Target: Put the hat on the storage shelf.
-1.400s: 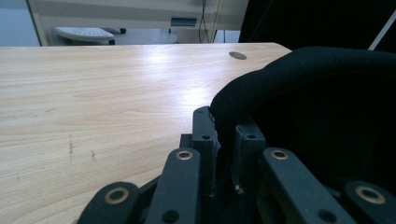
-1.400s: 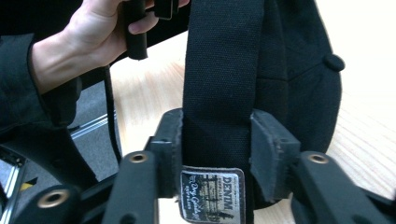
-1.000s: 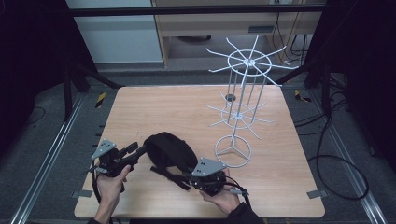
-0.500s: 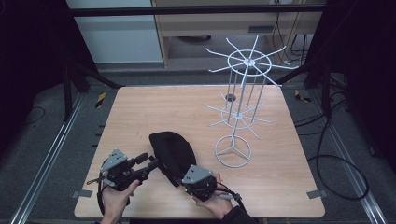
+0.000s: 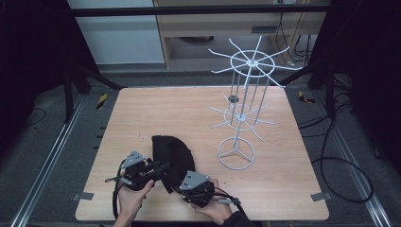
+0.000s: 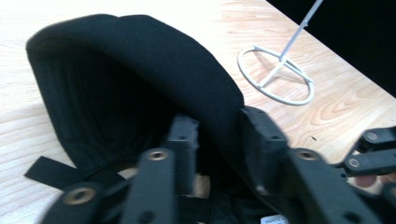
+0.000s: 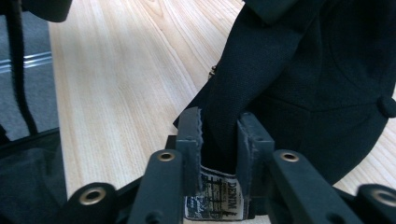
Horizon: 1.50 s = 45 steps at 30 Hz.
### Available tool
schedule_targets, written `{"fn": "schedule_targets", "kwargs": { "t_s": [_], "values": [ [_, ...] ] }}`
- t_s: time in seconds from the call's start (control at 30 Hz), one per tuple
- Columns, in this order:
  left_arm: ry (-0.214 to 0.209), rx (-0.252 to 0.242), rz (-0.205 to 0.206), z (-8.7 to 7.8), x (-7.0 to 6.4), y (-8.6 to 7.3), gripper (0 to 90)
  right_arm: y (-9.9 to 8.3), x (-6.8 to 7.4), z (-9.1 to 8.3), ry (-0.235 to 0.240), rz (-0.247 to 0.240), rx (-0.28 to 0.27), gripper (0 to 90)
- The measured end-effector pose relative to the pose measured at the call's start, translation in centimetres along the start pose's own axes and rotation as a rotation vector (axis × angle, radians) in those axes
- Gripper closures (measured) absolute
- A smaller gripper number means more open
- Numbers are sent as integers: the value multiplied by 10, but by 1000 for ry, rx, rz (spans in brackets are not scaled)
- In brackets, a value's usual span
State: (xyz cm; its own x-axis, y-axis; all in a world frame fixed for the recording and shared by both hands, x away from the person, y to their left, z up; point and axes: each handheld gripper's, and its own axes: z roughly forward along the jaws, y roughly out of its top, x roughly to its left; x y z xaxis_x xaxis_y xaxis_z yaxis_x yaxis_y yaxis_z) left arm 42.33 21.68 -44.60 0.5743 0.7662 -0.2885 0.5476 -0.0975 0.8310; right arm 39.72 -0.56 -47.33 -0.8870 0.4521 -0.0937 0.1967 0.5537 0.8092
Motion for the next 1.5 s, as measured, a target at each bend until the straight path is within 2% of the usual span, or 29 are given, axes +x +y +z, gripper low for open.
{"fn": "schedule_targets", "kwargs": {
  "t_s": [0.1, 0.13, 0.17, 0.2, 0.23, 0.27, 0.3, 0.33, 0.37, 0.5, 0.53, 0.57, 0.73, 0.77, 0.87, 0.9, 0.93, 0.97, 1.03, 1.07, 1.1, 1.17, 1.2, 1.3, 1.33, 1.37, 1.5],
  "values": [
    [-12, -10, -3, -4, 2, 1, 776, 2, -3, -6, 40, 20, -30, 648],
    [-12, -10, -3, -4, 2, 1, 786, 2, -3, -6, 40, 20, -30, 648],
    [-26, -18, -5, -7, 3, 3, 796, 5, -7, -16, 54, 40, -79, 608],
    [-34, -23, -2, -9, 3, 3, 804, 6, -10, -22, 55, 54, -105, 596],
    [-34, -23, -2, -9, 3, 3, 810, 6, -10, -22, 55, 54, -105, 596],
    [-53, -37, 11, -13, 2, 6, 816, 8, -17, -33, 29, 77, -142, 568],
    [-61, -46, 22, -15, 1, 7, 820, 8, -21, -37, 8, 88, -151, 556],
    [-61, -46, 22, -15, 1, 7, 823, 8, -21, -37, 8, 88, -151, 556],
    [-66, -61, 44, -19, -2, 9, 825, 5, -30, -41, -38, 120, -160, 511],
    [-81, -77, 77, -23, -8, 12, 830, -3, -42, -37, -109, 174, -143, 447],
    [-81, -77, 77, -23, -8, 12, 831, -3, -42, -37, -109, 174, -143, 447],
    [-95, -85, 84, -24, -11, 13, 832, -6, -46, -33, -120, 204, -138, 440],
    [-129, -115, 110, -30, -20, 17, 835, -7, -48, -26, -112, 233, -136, 421],
    [-151, -133, 121, -33, -25, 20, 835, -7, -49, -24, -108, 253, -139, 419],
    [-170, -148, 137, -37, -30, 22, 836, -8, -51, -23, -105, 281, -143, 417],
    [-191, -157, 147, -39, -34, 23, 836, -10, -54, -22, -97, 313, -143, 434],
    [-191, -157, 147, -39, -34, 23, 836, -10, -54, -22, -97, 313, -143, 434],
    [-203, -158, 160, -39, -36, 24, 836, -11, -56, -20, -58, 348, -144, 478],
    [-206, -154, 169, -37, -38, 23, 836, -12, -57, -18, -26, 365, -144, 571],
    [-206, -154, 169, -37, -38, 23, 836, -12, -57, -18, -26, 365, -144, 571],
    [-211, -146, 170, -36, -37, 22, 837, -12, -58, -16, -24, 380, -132, 727],
    [-220, -146, 161, -35, -34, 20, 836, -13, -58, -17, -17, 387, -133, 828],
    [-219, -151, 157, -36, -33, 20, 836, -12, -58, -19, -20, 387, -135, 844],
    [-188, -157, 140, -39, -27, 19, 831, -6, -55, -28, -81, 342, -150, 856],
    [-188, -157, 140, -39, -27, 19, 826, -6, -55, -28, -81, 342, -150, 856],
    [-148, -145, 121, -43, -19, 16, 820, 1, -51, -34, -127, 297, -158, 854],
    [-51, -103, 60, -49, 2, 2, 786, 15, -43, -37, -150, 261, -155, 848]
  ]
}}
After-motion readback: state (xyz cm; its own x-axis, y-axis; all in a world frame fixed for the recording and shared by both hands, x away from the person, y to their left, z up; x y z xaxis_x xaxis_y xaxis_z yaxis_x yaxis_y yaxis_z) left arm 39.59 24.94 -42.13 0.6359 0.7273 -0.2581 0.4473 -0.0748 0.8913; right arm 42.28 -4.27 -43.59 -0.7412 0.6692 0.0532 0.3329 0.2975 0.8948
